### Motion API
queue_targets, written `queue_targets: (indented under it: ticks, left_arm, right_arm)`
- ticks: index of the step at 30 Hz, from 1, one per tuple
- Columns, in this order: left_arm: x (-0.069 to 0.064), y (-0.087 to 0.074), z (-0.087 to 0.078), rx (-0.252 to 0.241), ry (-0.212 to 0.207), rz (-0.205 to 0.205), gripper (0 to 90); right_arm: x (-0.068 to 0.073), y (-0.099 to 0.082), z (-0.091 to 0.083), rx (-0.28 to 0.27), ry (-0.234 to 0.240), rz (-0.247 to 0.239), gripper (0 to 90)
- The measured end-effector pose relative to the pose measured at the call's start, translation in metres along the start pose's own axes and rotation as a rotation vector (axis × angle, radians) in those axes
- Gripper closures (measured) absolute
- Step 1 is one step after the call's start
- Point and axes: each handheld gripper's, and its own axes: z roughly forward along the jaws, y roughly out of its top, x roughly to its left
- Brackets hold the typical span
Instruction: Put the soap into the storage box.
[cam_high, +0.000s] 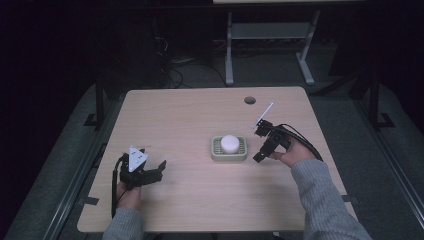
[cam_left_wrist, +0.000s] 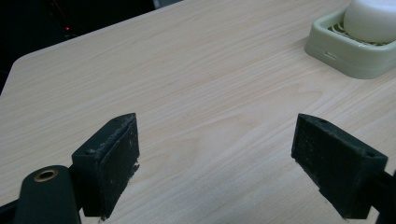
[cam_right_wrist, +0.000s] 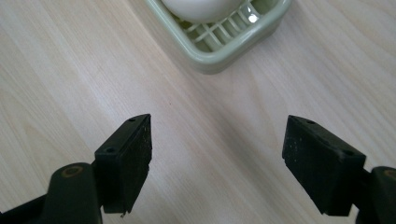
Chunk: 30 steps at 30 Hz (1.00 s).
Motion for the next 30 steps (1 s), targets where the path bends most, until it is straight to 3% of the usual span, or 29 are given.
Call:
queue_targets:
  ticks: [30]
  left_arm:
    - [-0.001,0.0,0.0,0.007,0.002,0.006,14.8]
  right_arm:
    - [-0.004,-0.056,0.003,-0.018,0.013,0.063,23.7]
